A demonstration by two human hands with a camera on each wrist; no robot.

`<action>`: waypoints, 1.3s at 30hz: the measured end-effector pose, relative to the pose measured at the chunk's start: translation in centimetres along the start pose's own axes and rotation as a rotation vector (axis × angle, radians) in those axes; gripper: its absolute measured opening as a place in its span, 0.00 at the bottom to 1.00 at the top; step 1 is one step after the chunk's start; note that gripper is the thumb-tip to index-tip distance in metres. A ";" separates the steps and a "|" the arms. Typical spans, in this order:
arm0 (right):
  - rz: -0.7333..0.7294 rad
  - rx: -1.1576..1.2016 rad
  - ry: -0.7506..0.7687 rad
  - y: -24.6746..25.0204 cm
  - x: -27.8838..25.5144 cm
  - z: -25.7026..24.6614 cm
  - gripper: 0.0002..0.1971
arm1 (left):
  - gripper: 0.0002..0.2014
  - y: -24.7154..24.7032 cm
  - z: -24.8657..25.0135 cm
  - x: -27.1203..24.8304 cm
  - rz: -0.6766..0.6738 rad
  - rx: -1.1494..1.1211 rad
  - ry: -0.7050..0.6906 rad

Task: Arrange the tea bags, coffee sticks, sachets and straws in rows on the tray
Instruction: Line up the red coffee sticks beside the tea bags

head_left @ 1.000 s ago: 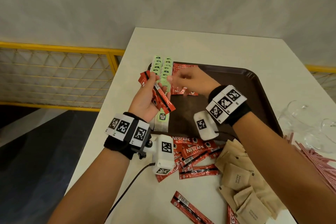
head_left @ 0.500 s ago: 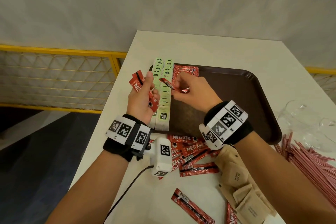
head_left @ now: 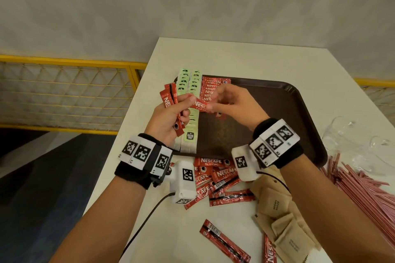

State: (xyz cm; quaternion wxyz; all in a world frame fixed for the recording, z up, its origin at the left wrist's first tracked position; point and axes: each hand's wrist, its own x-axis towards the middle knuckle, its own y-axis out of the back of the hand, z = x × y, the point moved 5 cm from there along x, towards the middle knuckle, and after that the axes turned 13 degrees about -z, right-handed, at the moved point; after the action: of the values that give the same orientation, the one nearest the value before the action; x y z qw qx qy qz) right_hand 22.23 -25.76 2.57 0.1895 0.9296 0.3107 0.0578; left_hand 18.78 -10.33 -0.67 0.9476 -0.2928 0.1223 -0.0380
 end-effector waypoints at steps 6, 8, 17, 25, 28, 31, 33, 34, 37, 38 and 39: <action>-0.115 0.296 -0.077 0.5 -0.3 1.4 0.04 | 0.05 0.3 -0.1 0.0 0.028 -0.037 -0.002; -0.129 0.372 -0.063 0.8 -0.2 1.6 0.07 | 0.04 0.5 -0.1 0.1 0.059 -0.056 -0.011; -0.048 0.390 -0.123 2.8 -0.7 2.6 0.11 | 0.04 0.4 -0.5 0.5 0.140 -0.019 -0.030; 0.049 0.462 -0.260 4.4 0.4 4.2 0.07 | 0.07 0.3 -0.5 1.1 0.175 0.027 -0.027; 0.074 0.333 -0.405 5.1 0.7 6.1 0.06 | 0.06 0.7 -0.5 1.1 0.173 -0.004 -0.013; 0.065 0.186 -0.557 5.0 1.0 7.8 0.06 | 0.09 0.7 -1.0 1.1 0.149 -0.023 0.019; 0.068 0.148 -0.612 4.9 1.5 8.4 0.06 | 0.13 0.6 -1.2 1.2 0.128 -0.024 0.034; 0.072 0.130 -0.627 5.0 1.8 8.6 0.06 | 0.14 0.6 -1.2 1.2 0.122 -0.024 0.037; 0.093 0.050 -0.676 5.3 2.5 8.9 0.06 | 0.12 0.9 -1.0 1.2 0.117 -0.024 0.040; 0.097 0.031 -0.687 5.3 2.7 8.9 0.06 | 0.12 1.0 -0.9 1.3 0.117 -0.024 0.042; 0.096 0.015 -0.693 5.3 2.8 9.0 0.06 | 0.12 1.1 -0.8 1.3 0.114 -0.026 0.046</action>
State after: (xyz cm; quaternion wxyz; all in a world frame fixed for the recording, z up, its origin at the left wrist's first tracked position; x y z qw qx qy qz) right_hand 29.41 -30.83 -3.66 0.2738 0.9089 0.1840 -0.2549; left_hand 19.87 -10.08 -2.21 0.9412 -0.2968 0.1609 0.0111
